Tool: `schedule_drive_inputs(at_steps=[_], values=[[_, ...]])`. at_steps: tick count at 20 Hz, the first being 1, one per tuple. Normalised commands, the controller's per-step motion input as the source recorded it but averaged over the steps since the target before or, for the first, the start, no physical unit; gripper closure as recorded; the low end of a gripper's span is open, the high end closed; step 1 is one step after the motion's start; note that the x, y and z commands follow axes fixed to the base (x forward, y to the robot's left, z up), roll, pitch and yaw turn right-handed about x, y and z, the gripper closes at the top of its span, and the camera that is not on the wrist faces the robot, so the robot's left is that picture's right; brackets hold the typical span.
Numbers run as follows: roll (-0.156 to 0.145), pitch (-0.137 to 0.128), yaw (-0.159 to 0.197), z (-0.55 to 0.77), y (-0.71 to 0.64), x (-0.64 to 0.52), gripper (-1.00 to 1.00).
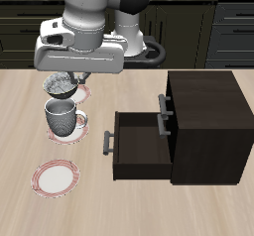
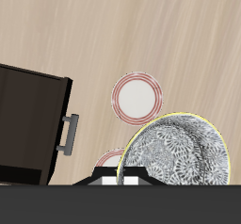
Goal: Place the bowl on the farthest plate relative to the robot
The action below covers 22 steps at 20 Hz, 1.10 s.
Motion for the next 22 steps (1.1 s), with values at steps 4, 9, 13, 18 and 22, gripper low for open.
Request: schedule_drive_inputs(at_steps=[4,9,13,18,22], values=[[-0.004,-0.007,-0.002,0.03,0.01,0.22,1.00],[0.017,-0.007,0.003,0.08,-0.06,0.25,1.00],[0.011,0.004,0.006,0.00,-0.15,0.24,1.00],[0.041,0.014,-0.024,0.00,-0.18,0.22,1.00],[0.072,-0.010,-0.023,0.02,-0.12,0.11,1.00]])
